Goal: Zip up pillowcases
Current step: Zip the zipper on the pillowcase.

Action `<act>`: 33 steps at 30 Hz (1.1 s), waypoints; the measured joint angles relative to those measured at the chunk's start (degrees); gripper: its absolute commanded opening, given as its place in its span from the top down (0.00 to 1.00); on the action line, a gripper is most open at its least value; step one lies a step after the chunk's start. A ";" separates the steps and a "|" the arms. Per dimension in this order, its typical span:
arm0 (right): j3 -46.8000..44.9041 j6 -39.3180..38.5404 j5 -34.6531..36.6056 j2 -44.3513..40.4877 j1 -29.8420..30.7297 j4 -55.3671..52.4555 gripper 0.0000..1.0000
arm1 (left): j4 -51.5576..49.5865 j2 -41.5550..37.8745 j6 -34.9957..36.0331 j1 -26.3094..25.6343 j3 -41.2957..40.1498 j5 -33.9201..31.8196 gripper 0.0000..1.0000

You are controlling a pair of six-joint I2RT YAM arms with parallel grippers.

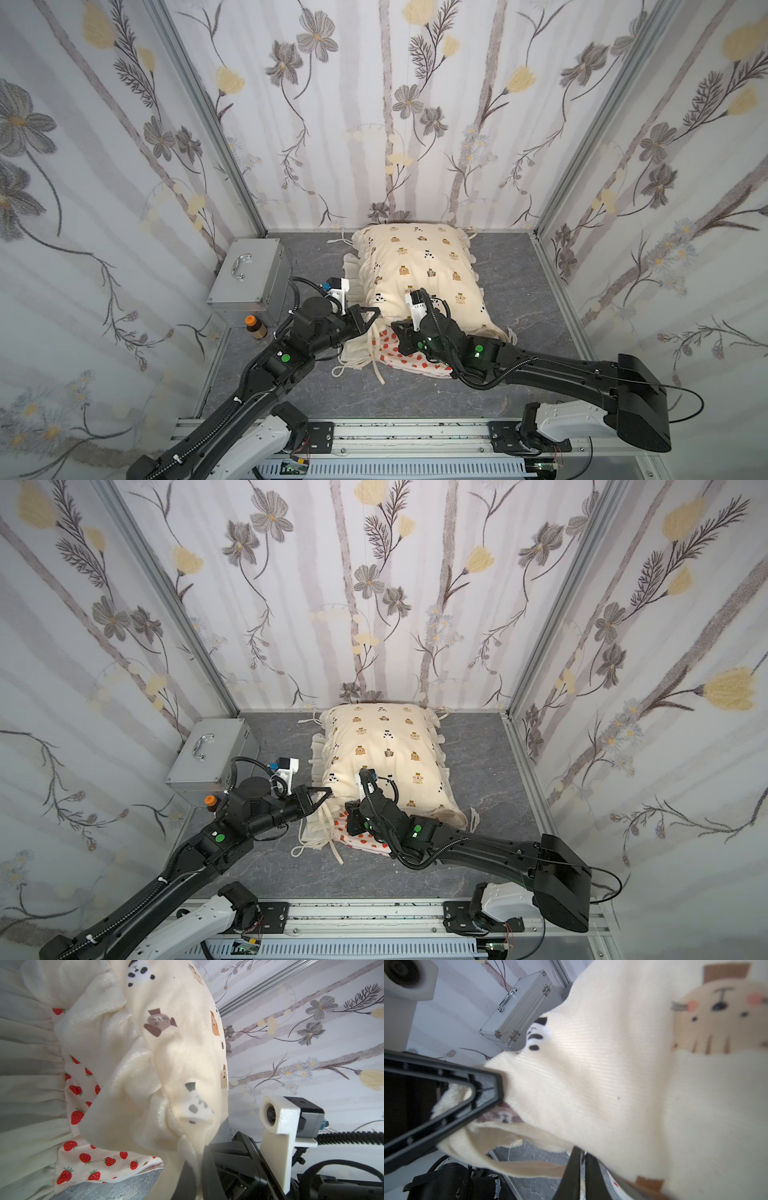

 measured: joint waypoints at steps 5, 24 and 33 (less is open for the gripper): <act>0.02 0.74 0.90 0.02 0.00 0.26 0.97 | 0.02 -0.02 -0.04 0.00 0.00 0.00 1.00; 1.90 8.59 1.20 -1.55 -0.20 -5.62 1.00 | 0.17 -1.66 -1.25 0.22 -1.46 -5.73 1.00; 1.84 10.25 0.61 -2.14 -1.07 -9.11 1.00 | 0.17 -2.95 -1.97 0.94 -2.29 -7.67 1.00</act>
